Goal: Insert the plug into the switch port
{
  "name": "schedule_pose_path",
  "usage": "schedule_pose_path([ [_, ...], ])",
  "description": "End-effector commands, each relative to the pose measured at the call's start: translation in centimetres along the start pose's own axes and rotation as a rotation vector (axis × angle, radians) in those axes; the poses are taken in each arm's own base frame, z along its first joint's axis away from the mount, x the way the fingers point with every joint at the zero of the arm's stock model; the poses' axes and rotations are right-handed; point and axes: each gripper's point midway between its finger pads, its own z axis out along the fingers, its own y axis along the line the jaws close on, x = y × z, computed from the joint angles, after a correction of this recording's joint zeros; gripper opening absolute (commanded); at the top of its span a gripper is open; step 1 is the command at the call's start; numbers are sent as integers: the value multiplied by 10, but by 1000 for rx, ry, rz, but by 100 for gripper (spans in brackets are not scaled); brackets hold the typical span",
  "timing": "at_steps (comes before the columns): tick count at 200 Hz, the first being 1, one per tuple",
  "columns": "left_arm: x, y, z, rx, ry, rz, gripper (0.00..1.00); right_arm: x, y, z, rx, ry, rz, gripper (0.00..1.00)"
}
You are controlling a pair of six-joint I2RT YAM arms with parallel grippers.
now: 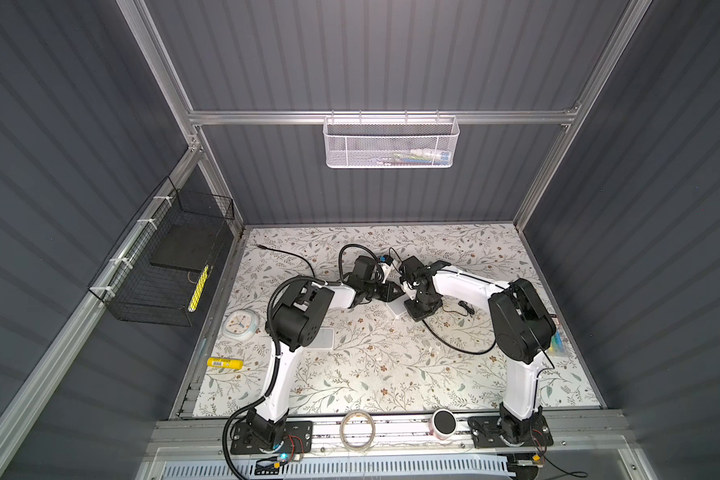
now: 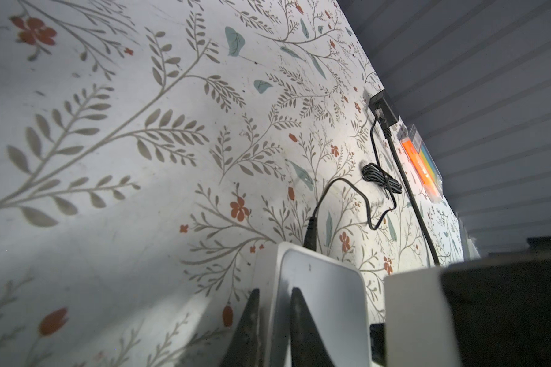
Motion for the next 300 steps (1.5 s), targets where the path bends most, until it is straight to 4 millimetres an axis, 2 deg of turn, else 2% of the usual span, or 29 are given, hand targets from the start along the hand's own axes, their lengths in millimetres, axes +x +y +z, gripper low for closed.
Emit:
schedule_pose_path([
  [1,132,-48,19,210,400,-216,17,-156,5,-80,-33,-625,24,0],
  [40,134,-51,18,219,405,-214,17,-160,6,-71,-46,-620,17,0],
  [90,141,-54,18,226,423,-216,17,-171,7,-70,-63,-642,14,0],
  [137,154,-67,18,283,468,-195,17,-169,6,-58,-76,-632,17,0],
  [161,160,-68,18,293,488,-194,17,-173,4,-65,-72,-657,8,0],
  [213,166,-68,22,305,504,-198,16,-182,3,-98,-63,-721,-19,0],
  [300,172,-72,19,349,511,-201,16,-187,-1,-117,-63,-772,-3,0],
])
